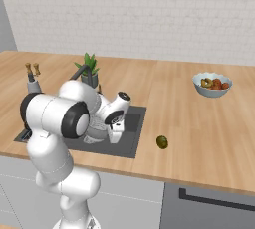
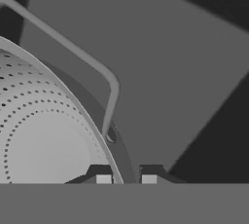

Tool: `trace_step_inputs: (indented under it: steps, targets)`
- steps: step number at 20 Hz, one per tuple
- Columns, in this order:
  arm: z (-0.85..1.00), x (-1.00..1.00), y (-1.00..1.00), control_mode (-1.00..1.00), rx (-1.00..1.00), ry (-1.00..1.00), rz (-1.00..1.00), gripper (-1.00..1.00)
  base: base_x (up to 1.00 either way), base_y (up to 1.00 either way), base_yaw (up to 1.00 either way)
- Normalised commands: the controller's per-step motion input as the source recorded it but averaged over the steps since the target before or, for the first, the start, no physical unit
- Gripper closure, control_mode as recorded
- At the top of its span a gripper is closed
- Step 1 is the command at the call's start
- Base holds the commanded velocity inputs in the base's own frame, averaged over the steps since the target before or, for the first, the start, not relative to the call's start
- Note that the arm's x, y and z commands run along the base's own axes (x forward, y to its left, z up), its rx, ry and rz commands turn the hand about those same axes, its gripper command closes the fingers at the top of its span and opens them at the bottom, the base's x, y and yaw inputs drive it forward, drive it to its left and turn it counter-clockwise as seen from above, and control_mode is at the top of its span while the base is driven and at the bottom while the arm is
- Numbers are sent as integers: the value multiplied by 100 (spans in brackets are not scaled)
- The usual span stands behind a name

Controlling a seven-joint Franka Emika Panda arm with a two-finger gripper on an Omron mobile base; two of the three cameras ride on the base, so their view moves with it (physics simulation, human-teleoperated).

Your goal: Put the colander in the sink, put the tangerine, kiwi in the colander, and turn on the sink faucet and pour water over the colander.

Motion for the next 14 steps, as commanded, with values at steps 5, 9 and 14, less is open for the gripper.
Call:
trace_step_inputs:
  steps: [5,9,14]
  targets:
    - [-24,0,20,-100,0,0,10,100,0,0,0]
    - [-21,0,27,-100,0,0,10,100,0,0,0]
    - [-22,0,26,-100,0,0,7,100,0,0,0]
